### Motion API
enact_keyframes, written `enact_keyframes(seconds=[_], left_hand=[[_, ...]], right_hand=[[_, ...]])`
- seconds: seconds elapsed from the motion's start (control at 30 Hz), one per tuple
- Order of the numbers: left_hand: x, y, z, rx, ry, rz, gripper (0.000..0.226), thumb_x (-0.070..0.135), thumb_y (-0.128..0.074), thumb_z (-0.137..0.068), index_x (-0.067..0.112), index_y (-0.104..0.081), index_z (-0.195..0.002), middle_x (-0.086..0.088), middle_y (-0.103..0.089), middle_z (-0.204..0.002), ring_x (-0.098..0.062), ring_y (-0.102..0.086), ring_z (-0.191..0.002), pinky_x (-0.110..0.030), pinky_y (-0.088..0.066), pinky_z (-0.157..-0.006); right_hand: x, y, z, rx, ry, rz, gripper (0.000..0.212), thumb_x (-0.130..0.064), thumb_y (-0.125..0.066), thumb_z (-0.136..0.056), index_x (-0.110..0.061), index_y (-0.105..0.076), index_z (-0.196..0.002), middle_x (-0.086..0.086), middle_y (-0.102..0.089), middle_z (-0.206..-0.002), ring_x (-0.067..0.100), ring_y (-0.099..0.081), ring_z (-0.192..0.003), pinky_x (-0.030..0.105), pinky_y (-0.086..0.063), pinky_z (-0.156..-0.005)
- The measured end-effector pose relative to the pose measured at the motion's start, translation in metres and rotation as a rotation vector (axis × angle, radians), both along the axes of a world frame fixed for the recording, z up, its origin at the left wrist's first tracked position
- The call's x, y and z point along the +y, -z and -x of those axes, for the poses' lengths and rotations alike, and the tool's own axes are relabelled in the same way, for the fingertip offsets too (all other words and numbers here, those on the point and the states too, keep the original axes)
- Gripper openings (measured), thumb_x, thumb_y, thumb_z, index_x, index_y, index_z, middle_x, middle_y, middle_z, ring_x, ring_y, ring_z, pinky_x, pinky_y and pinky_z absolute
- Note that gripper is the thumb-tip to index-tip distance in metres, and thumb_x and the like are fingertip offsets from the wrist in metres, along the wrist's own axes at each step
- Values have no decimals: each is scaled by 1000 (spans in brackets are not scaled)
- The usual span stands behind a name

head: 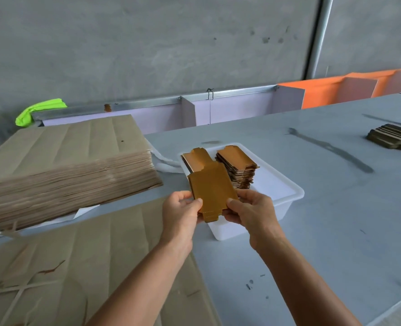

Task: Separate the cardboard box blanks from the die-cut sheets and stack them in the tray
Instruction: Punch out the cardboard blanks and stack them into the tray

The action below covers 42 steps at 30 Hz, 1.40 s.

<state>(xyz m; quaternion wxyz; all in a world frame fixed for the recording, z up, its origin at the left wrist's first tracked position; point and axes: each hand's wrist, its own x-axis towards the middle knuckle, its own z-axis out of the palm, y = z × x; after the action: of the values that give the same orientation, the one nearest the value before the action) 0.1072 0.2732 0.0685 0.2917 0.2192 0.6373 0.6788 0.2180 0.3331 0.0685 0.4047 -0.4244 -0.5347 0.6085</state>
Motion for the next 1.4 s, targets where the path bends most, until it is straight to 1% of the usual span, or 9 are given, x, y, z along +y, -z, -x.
enact_keyframes(seconds=[0.17,0.4,0.57,0.77,0.87,1.0,1.1,1.23,1.4], left_hand=[[23,-4,-7,-3,132,-18,28,-10,-58,-86,18,-55,-86,-1,-67,-79,-8,-68,-60,-17,-51,-48],[60,-18,-2,-34,150,19,33,-14,-62,-80,8,-54,-103,-12,-64,-95,-29,-68,-85,-21,-54,-48],[78,-6,-10,-4,147,89,39,-14,-63,-80,17,-46,-97,-12,-59,-105,-26,-64,-94,-24,-56,-54],[101,0,-17,18,207,122,48,-14,-62,-81,8,-45,-120,-17,-57,-111,-29,-62,-100,-30,-58,-66],[115,0,-18,41,204,118,42,-14,-62,-81,10,-45,-110,-14,-59,-103,-27,-63,-96,-33,-58,-74],[136,0,-17,57,151,109,25,-12,-59,-83,8,-51,-95,-5,-55,-88,-16,-62,-77,-22,-55,-63],[152,2,-13,132,140,85,24,-11,-59,-85,2,-58,-105,-9,-58,-97,-15,-59,-76,-23,-55,-70],[166,8,-10,234,171,76,38,-4,-62,-85,3,-58,-122,-10,-59,-116,-21,-60,-100,-33,-52,-92],[180,17,-4,291,230,78,45,4,-61,-88,10,-53,-131,-1,-59,-114,-13,-57,-105,-16,-43,-84]], right_hand=[[31,-3,-11,-10,71,35,19,2,-62,-87,-17,-60,-84,4,-68,-79,12,-69,-57,18,-55,-53],[73,-22,-14,-104,84,37,13,6,-66,-81,-7,-63,-79,12,-67,-93,19,-68,-68,19,-56,-51],[93,-17,-20,-209,61,93,14,10,-64,-82,-4,-63,-83,16,-67,-94,23,-67,-71,25,-57,-56],[113,-11,-26,-205,124,156,13,10,-64,-82,-2,-63,-89,14,-66,-86,21,-66,-66,23,-56,-50],[126,-13,-23,-135,171,148,16,13,-63,-81,0,-62,-89,15,-63,-86,23,-64,-64,21,-55,-46],[145,-14,-13,-146,226,97,19,12,-65,-80,-6,-57,-81,12,-61,-80,22,-64,-59,23,-55,-50],[161,-15,-5,-157,251,71,19,9,-67,-80,-7,-57,-81,11,-61,-80,21,-63,-60,23,-53,-52],[184,-17,6,-173,273,56,16,7,-67,-82,-8,-60,-86,9,-61,-82,18,-64,-60,21,-53,-50],[205,-12,20,-225,275,39,18,6,-67,-82,-11,-60,-81,6,-61,-76,16,-64,-56,19,-55,-49]])
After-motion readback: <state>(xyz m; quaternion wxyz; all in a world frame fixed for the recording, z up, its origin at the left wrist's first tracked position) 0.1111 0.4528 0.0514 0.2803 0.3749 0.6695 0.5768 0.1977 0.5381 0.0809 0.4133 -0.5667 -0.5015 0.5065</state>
